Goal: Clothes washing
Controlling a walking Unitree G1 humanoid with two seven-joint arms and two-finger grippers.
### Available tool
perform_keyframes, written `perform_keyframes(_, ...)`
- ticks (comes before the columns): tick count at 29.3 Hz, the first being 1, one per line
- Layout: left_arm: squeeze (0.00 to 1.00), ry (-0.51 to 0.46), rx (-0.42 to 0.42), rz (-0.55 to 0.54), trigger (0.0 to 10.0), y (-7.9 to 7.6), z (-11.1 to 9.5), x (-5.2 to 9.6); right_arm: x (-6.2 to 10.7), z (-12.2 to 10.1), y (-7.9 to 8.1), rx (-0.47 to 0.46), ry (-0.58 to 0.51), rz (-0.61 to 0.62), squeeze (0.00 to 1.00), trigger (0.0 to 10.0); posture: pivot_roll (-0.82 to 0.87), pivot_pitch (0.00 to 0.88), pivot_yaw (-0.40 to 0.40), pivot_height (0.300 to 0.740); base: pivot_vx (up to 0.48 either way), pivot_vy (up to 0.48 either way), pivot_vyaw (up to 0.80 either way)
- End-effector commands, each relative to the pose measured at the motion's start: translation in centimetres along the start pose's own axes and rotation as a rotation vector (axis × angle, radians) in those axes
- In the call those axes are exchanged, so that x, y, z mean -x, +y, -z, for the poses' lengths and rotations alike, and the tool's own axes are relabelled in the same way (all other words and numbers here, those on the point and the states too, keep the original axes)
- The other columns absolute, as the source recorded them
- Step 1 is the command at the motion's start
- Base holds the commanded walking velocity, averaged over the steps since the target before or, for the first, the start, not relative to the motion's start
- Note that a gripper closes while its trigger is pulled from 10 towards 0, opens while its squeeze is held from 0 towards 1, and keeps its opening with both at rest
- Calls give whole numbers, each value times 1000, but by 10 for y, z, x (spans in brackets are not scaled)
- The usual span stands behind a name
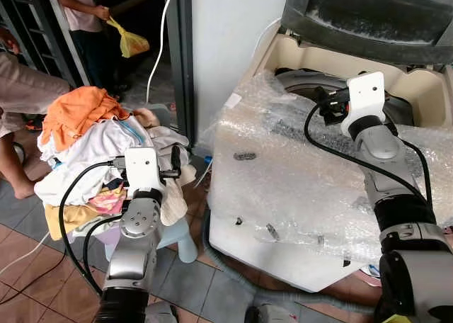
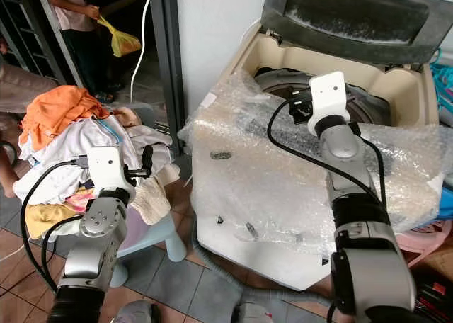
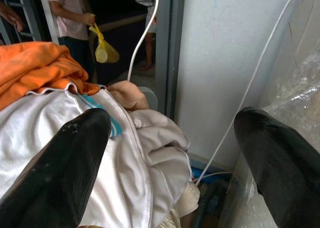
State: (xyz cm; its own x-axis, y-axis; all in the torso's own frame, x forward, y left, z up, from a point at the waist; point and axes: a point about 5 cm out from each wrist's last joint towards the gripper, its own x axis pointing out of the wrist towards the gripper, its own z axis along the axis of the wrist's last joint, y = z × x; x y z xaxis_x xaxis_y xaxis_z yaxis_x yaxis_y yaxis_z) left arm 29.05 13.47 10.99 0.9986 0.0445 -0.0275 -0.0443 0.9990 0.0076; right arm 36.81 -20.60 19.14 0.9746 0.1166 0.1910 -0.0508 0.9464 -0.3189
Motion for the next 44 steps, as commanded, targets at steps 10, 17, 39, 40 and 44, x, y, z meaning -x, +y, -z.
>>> perform_keyframes(10, 0, 22, -25, -6, 10000, 7, 5, 7, 37, 11, 14, -18, 35, 118, 0, 10000, 4, 0, -6, 740, 0, 0, 0)
perform_keyframes(17, 0, 28, -10, 44, 10000, -7, 7, 3, 82, 42, 4, -40, 208, 198, 0, 10000, -85, 0, 37, 740, 0, 0, 0)
perform_keyframes(39, 0, 25, -8, -45, 10000, 12, 9, 13, 49, -16, 48, 10, -64, 14, 0, 10000, 22, 0, -25, 740, 0, 153, 268)
perform_keyframes(40, 0, 28, -7, -35, 10000, 11, 10, 13, 49, -17, 49, 12, -67, 9, 0, 10000, 17, 0, -23, 740, 0, 480, 0)
perform_keyframes(44, 0, 38, -11, -19, 10000, 7, 12, 13, 51, -16, 51, 10, -67, -5, 0, 10000, 9, 0, -19, 740, 0, 480, 0)
